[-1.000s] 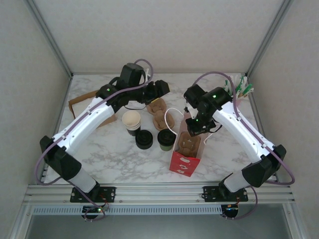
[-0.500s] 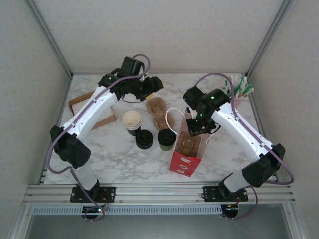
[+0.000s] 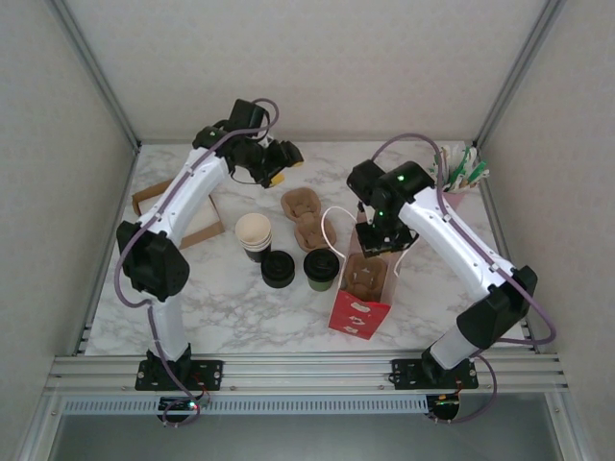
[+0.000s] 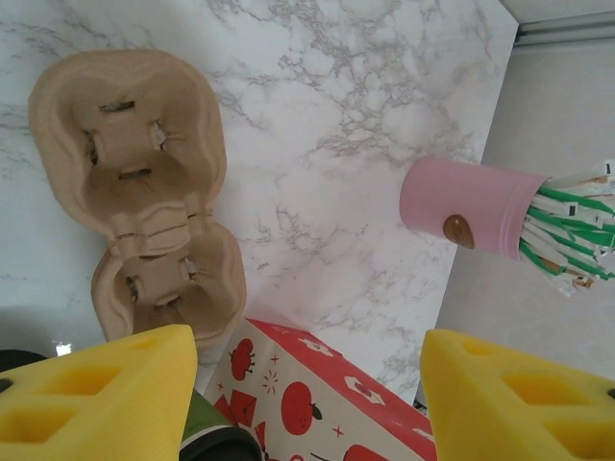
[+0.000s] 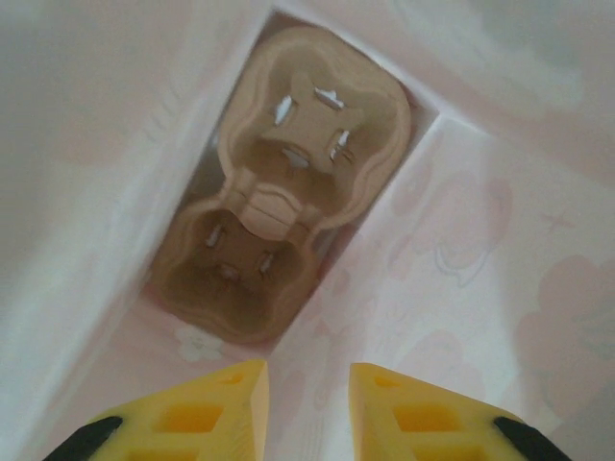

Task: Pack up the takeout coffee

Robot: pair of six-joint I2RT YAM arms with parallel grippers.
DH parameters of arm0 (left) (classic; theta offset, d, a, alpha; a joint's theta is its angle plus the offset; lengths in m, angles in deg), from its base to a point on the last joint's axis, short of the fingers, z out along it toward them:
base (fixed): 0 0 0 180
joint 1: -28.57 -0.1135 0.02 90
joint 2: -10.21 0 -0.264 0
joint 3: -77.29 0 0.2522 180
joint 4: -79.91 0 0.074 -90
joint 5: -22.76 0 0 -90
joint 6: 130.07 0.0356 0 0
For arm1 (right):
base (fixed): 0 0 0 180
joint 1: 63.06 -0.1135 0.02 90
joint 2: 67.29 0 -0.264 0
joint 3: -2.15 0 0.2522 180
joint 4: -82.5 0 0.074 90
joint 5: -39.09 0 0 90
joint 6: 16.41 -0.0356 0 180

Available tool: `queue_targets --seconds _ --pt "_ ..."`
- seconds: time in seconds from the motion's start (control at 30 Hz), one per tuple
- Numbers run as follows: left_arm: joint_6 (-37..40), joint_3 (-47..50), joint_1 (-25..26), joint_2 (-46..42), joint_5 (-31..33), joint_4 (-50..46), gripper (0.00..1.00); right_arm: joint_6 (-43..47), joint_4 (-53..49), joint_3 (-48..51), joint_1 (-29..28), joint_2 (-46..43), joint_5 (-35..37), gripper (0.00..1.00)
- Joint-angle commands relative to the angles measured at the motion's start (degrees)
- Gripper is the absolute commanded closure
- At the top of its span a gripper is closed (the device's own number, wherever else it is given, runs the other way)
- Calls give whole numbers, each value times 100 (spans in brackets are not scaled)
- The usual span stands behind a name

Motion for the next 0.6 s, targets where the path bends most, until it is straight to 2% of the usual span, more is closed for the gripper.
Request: queue_targets --seconds 0.0,0.13,0.57 --pt "17 -508 -69 207 -149 -366 37 -34 -307 -718 -11 173 231 70" --pt "31 -699 -69 327 -141 -395 37 -19 -378 -1081 13 387 549 63" --pt "145 -713 -67 285 -132 -332 39 339 -166 -1671 404 1273 1094 62"
